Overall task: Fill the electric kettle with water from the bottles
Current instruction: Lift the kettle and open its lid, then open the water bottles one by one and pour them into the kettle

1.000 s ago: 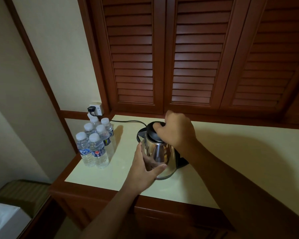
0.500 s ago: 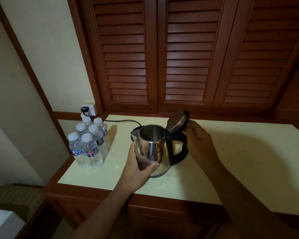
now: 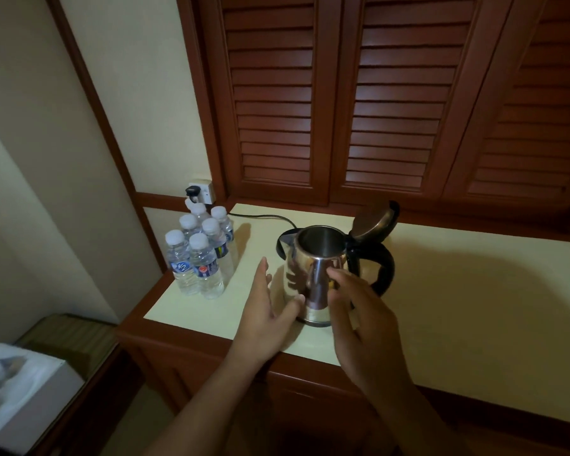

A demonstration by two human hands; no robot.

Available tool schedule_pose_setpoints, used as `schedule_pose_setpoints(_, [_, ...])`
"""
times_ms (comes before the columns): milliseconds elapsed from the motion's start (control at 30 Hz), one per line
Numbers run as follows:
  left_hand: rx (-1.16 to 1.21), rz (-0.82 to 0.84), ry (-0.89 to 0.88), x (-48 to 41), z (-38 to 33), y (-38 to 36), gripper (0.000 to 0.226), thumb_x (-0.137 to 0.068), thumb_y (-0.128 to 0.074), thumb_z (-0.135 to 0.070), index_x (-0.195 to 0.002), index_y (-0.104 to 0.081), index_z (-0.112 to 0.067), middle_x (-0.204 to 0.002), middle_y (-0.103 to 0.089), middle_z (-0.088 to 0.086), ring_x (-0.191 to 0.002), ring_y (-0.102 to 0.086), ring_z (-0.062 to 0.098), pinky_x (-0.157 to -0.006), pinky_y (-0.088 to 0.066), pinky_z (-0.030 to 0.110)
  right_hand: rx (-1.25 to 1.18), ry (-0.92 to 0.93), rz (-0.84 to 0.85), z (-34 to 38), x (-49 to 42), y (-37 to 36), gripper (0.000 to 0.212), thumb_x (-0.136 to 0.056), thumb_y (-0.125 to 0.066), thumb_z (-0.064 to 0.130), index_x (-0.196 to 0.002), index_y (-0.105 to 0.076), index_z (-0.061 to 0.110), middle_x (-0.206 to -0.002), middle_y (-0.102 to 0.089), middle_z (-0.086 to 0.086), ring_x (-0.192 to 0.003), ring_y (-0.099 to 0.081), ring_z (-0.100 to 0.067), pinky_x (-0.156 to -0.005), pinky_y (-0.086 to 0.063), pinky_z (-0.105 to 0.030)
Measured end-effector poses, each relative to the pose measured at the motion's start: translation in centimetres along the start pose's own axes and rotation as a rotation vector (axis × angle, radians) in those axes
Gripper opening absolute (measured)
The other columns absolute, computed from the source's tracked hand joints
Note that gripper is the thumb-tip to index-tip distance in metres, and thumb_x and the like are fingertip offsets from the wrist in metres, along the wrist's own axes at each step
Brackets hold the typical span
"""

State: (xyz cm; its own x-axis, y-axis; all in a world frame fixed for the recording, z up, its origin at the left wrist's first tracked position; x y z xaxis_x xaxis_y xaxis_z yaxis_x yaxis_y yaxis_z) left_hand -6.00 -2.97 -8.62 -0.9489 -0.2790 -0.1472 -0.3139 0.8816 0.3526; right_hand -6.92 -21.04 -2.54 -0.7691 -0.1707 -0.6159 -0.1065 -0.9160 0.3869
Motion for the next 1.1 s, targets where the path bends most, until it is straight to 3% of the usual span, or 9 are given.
schedule_pose_setpoints(167, [0.008, -0.218, -0.057, 1.7, -0.6, 3.7, 0.068, -0.102, -0.062, -0.021, -0.161, -0.030, -0.031, -0.158, -0.048, -0.010, -0.144, -0.045, 0.001, -0.121, -0.039, 0.031, -0.019, -0.059, 0.191, 1.5, -1.2, -5.1, 0.039, -0.105, -0.044, 0.037, -0.141, -0.055, 0.031, -0.140, -0.054, 0.020, -0.129, -0.048, 0.007, -0.106, -0.045, -0.026])
schedule_pose_setpoints(267, [0.024, -0.323, -0.073, 2.5, -1.3, 6.7, 0.057, -0.103, -0.060, -0.014, -0.154, -0.044, -0.033, -0.142, -0.059, -0.016, -0.133, -0.053, -0.004, -0.110, -0.046, 0.020, -0.005, -0.020, 0.266, 3.0, -2.7, -8.2, 0.041, -0.103, -0.044, 0.036, -0.141, -0.056, 0.027, -0.141, -0.057, 0.012, -0.126, -0.045, 0.010, -0.103, -0.032, -0.007])
schedule_pose_setpoints(333, [0.014, -0.398, -0.074, 2.8, -1.4, 8.8, 0.051, -0.102, -0.060, -0.013, -0.147, -0.049, -0.035, -0.134, -0.061, -0.021, -0.126, -0.057, -0.006, -0.101, -0.049, 0.015, -0.024, 0.040, 0.269, 4.1, -4.1, -10.3, 0.036, -0.103, -0.050, 0.026, -0.136, -0.062, 0.019, -0.134, -0.064, 0.005, -0.120, -0.054, 0.004, -0.098, -0.036, -0.004])
schedule_pose_setpoints(433, [0.007, -0.481, -0.066, 2.8, -0.8, 11.6, 0.049, -0.100, -0.061, -0.011, -0.135, -0.049, -0.044, -0.128, -0.059, -0.023, -0.117, -0.058, -0.007, -0.083, -0.050, 0.007, -0.035, 0.140, 0.218, 5.3, -6.6, -13.6, 0.030, -0.099, -0.055, 0.021, -0.122, -0.070, 0.009, -0.117, -0.072, -0.003, -0.105, -0.065, -0.007, -0.092, -0.052, -0.020])
schedule_pose_setpoints(500, [0.010, -0.507, -0.036, 2.5, 0.1, 13.1, 0.048, -0.100, -0.062, -0.012, -0.134, -0.049, -0.043, -0.127, -0.059, -0.021, -0.114, -0.061, -0.003, -0.078, -0.051, 0.008, 0.002, 0.088, 0.254, 5.6, -8.3, -16.0, 0.027, -0.098, -0.057, 0.021, -0.119, -0.071, 0.011, -0.113, -0.071, -0.003, -0.099, -0.064, -0.010, -0.088, -0.054, -0.029])
schedule_pose_setpoints(733, [0.002, -0.487, 0.011, 1.4, 2.6, 15.9, 0.044, -0.101, -0.062, -0.012, -0.141, -0.050, -0.028, -0.126, -0.062, -0.015, -0.111, -0.061, -0.003, -0.076, -0.047, 0.001, 0.482, 0.044, 0.483, 5.3, -11.3, -22.5, 0.047, -0.096, -0.050, 0.056, -0.127, -0.059, 0.022, -0.132, -0.056, -0.008, -0.120, -0.052, -0.030, -0.091, -0.052, -0.040])
schedule_pose_setpoints(833, [0.004, -0.485, 0.016, 1.1, 3.7, 16.7, 0.043, -0.100, -0.062, -0.015, -0.136, -0.052, -0.035, -0.125, -0.064, -0.014, -0.108, -0.064, 0.000, -0.074, -0.048, 0.003, 0.556, 0.071, 0.464, 4.8, -11.6, -23.4, 0.045, -0.095, -0.051, 0.059, -0.114, -0.058, 0.019, -0.111, -0.066, -0.007, -0.101, -0.063, -0.030, -0.072, -0.047, -0.033])
schedule_pose_setpoints(967, [0.030, -0.419, -0.004, 1.3, 4.2, 16.9, 0.044, -0.097, -0.070, -0.029, -0.133, -0.049, -0.042, -0.127, -0.059, -0.019, -0.110, -0.061, -0.003, -0.076, -0.051, 0.008, 0.426, 0.109, 0.385, 5.5, -11.2, -22.1, 0.032, -0.092, -0.058, 0.049, -0.094, -0.059, 0.017, -0.080, -0.068, -0.006, -0.072, -0.064, -0.026, -0.057, -0.043, -0.029])
schedule_pose_setpoints(1100, [-0.030, -0.322, -0.102, 1.2, 3.2, 16.1, 0.068, -0.080, -0.076, -0.060, -0.139, -0.046, -0.043, -0.130, -0.050, -0.028, -0.122, -0.052, -0.004, -0.090, -0.047, 0.015, 0.426, 0.035, 0.372, 7.5, -11.1, -19.4, 0.032, -0.087, -0.049, 0.055, -0.092, -0.053, 0.024, -0.079, -0.058, 0.009, -0.074, -0.062, -0.016, -0.067, -0.052, -0.031])
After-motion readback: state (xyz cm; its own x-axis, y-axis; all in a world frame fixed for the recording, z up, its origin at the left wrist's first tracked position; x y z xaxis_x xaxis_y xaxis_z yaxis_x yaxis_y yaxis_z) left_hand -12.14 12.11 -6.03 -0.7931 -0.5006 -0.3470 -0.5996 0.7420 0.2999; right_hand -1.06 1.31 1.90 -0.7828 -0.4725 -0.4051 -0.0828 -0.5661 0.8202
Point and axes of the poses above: each hand's wrist, its own x-axis away from the middle knuckle, its own y-axis out of the back of the hand, z = x × y, the point moved 5 cm from there along -x, towards the middle knuckle
